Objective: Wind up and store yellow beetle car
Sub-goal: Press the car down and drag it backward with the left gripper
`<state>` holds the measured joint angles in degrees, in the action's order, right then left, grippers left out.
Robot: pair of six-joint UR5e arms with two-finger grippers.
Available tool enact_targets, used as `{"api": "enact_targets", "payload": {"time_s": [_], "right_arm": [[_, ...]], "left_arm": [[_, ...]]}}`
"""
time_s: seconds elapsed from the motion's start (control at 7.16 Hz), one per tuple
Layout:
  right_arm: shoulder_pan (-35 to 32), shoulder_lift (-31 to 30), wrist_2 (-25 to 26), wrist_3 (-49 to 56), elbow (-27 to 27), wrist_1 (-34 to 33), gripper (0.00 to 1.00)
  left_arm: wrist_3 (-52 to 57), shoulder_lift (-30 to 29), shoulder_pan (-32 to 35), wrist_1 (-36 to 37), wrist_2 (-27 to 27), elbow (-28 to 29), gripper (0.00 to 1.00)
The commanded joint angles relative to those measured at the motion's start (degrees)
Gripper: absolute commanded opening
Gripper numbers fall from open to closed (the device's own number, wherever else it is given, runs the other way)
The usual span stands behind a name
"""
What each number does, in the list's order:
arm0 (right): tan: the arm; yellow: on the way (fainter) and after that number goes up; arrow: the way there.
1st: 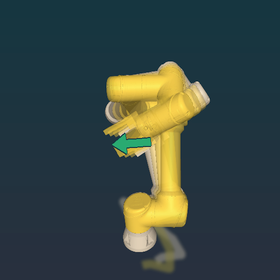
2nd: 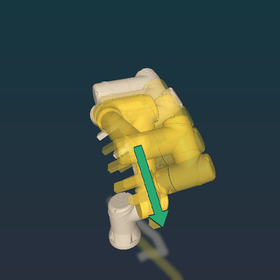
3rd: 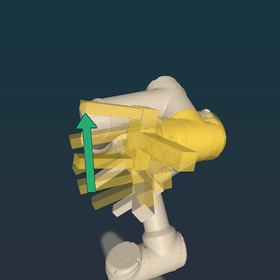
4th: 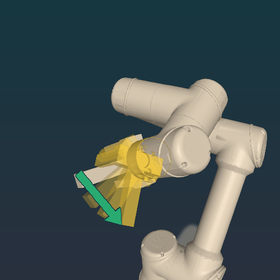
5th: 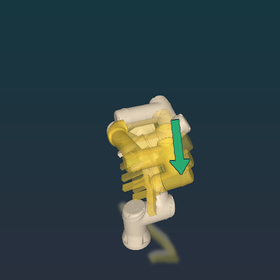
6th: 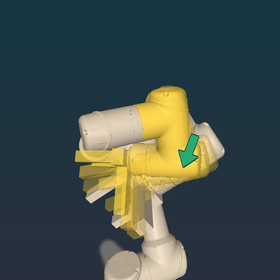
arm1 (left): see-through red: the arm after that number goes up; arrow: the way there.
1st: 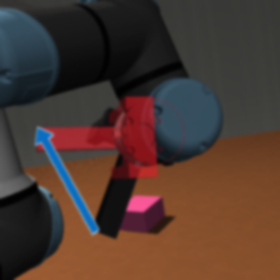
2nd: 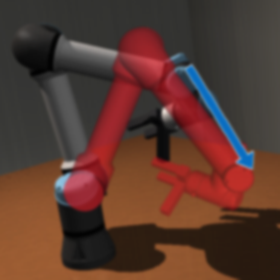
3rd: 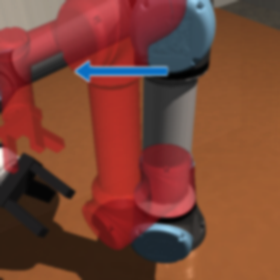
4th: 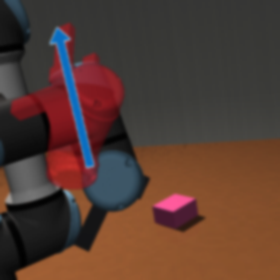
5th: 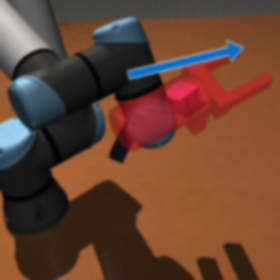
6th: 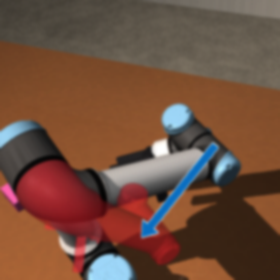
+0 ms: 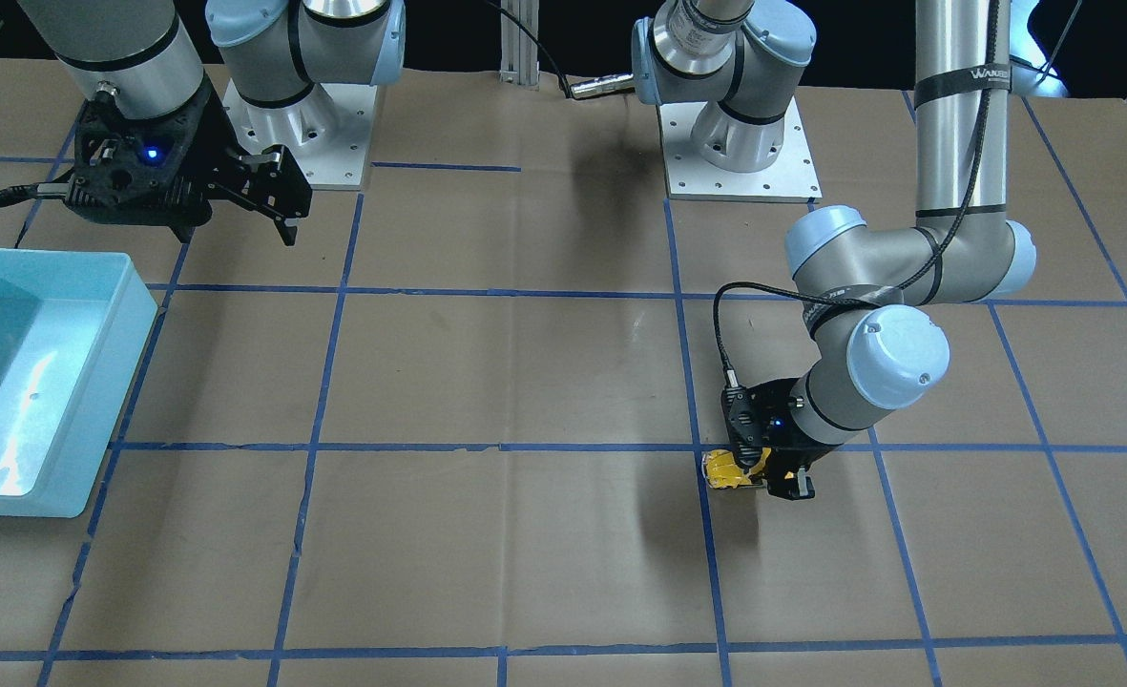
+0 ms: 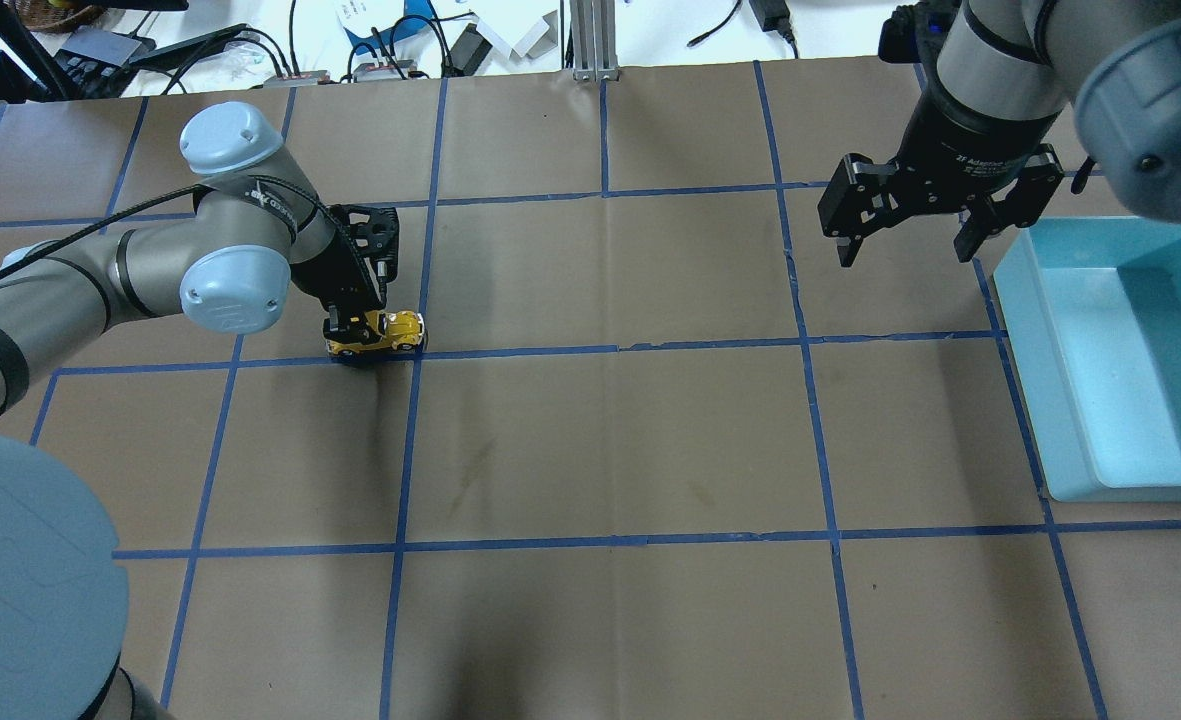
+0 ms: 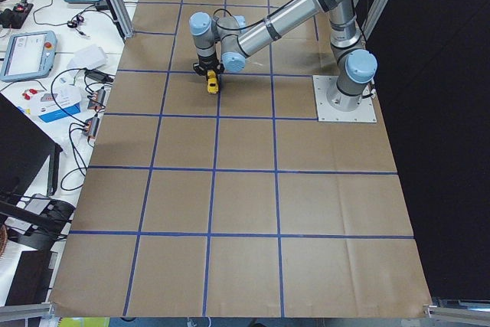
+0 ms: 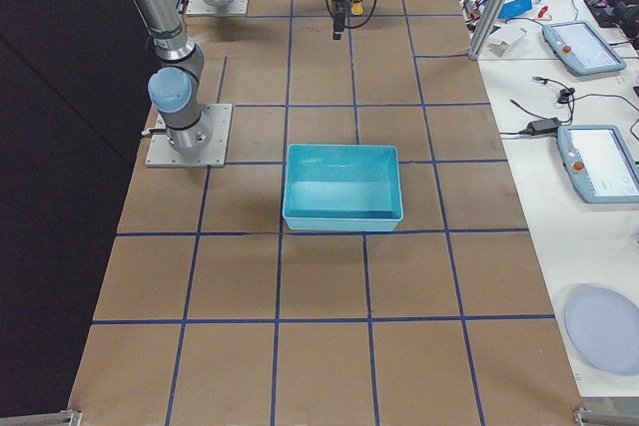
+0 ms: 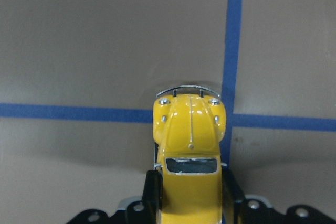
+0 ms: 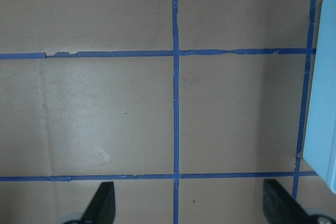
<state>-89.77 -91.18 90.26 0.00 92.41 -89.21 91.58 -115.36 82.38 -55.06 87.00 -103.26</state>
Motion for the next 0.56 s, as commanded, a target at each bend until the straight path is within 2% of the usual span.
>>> {"api": "enact_targets", "payload": {"time_s": [0.0, 0.42], "right_arm": [[0.0, 0.0, 0.0, 0.0, 0.0, 0.0, 1.0], [-0.2, -0.1, -0.3, -0.1, 0.1, 0.0, 1.0]], "left_arm": [[2.2, 0.0, -1.6, 0.0, 0.0, 0.1, 0.28], [7.6, 0.0, -4.1, 0.0, -0.2, 0.0, 0.28]]}}
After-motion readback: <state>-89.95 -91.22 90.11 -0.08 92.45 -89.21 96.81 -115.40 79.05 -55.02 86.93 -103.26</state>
